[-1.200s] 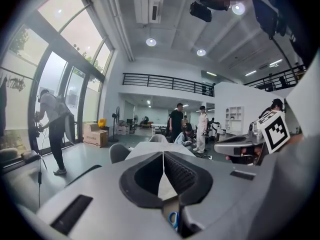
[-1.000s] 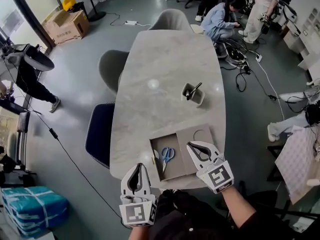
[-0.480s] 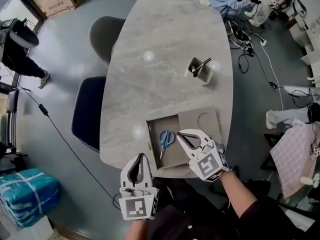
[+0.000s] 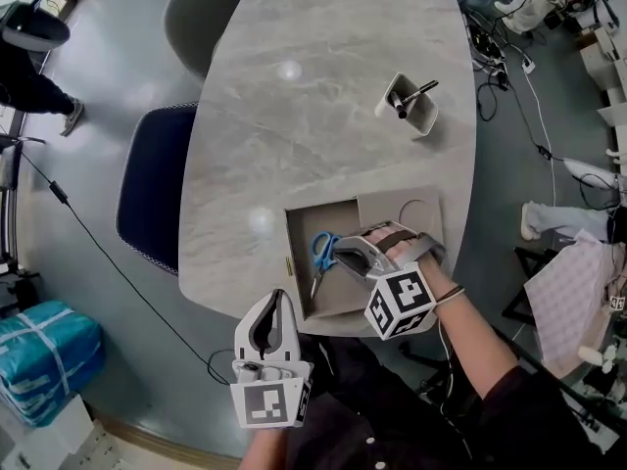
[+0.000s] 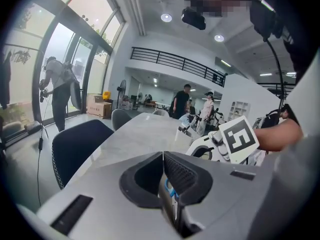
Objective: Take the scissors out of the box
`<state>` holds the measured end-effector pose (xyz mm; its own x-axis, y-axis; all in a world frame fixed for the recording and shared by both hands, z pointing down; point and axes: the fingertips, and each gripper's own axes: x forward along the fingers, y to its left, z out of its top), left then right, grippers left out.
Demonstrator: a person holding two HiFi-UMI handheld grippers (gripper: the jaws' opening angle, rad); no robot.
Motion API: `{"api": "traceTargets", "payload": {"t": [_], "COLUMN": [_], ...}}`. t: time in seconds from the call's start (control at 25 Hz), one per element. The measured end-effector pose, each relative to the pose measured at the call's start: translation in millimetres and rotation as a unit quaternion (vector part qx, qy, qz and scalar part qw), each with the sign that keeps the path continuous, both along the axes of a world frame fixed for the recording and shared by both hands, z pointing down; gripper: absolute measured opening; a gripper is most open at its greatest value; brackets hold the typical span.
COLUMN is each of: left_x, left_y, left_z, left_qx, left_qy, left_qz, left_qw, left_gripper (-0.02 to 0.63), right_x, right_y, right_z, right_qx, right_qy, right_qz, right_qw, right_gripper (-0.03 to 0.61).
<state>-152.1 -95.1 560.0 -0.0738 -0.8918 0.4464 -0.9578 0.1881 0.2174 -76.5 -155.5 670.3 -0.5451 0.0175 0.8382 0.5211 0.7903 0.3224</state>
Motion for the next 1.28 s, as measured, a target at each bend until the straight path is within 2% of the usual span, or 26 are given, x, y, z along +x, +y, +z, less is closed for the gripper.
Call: {"api": "traceTargets", "payload": {"t": [0.12, 0.2, 0.32, 0.44, 0.76, 0.92, 1.2, 1.28], "left_x": [-0.1, 1.2, 4.0, 6.9, 1.5, -1.7, 1.2, 0.9], "left_y": [0.3, 2.6, 7.1, 10.4, 12.9, 15.7, 20.5, 20.9], "left_z": [9.4, 15.8, 23.0, 29.5, 37.8, 43.7, 52.1, 52.7], "left_qx": [-0.005, -0.010, -0.018, -0.027, -0.026, -0.031, -0.044, -0.042], "left_qy": [0.004, 0.009, 0.017, 0.030, 0.031, 0.036, 0.051, 0.052], "left_qz": [-0.002, -0.006, -0.012, -0.016, -0.027, -0.033, -0.041, -0.044], "left_qw": [1.0000, 0.9999, 0.9996, 0.9991, 0.9988, 0.9984, 0.9969, 0.9968], "left_gripper": [0.017, 0.017, 0.017, 0.017, 0.017, 0.017, 0.017, 0.017], "right_x": [-2.5, -2.3, -0.9, -0.7, 0.7, -1.8, 1.4, 1.3], "right_y": [3.2, 5.2, 7.7, 7.7, 19.8, 21.2, 22.6, 22.7], "right_z": [20.4, 29.8, 42.5, 53.1, 73.0, 75.9, 77.2, 76.3], "right_qx": [0.025, 0.027, 0.042, 0.060, 0.070, 0.068, 0.028, 0.030], "right_qy": [0.037, 0.056, 0.088, 0.111, 0.146, 0.155, 0.183, 0.186], "right_qz": [-0.080, -0.115, -0.167, -0.206, -0.262, -0.271, -0.280, -0.289], "right_qw": [0.996, 0.991, 0.981, 0.970, 0.951, 0.948, 0.942, 0.939], "right_gripper": [0.045, 0.061, 0.121, 0.132, 0.132, 0.135, 0.111, 0.112]}}
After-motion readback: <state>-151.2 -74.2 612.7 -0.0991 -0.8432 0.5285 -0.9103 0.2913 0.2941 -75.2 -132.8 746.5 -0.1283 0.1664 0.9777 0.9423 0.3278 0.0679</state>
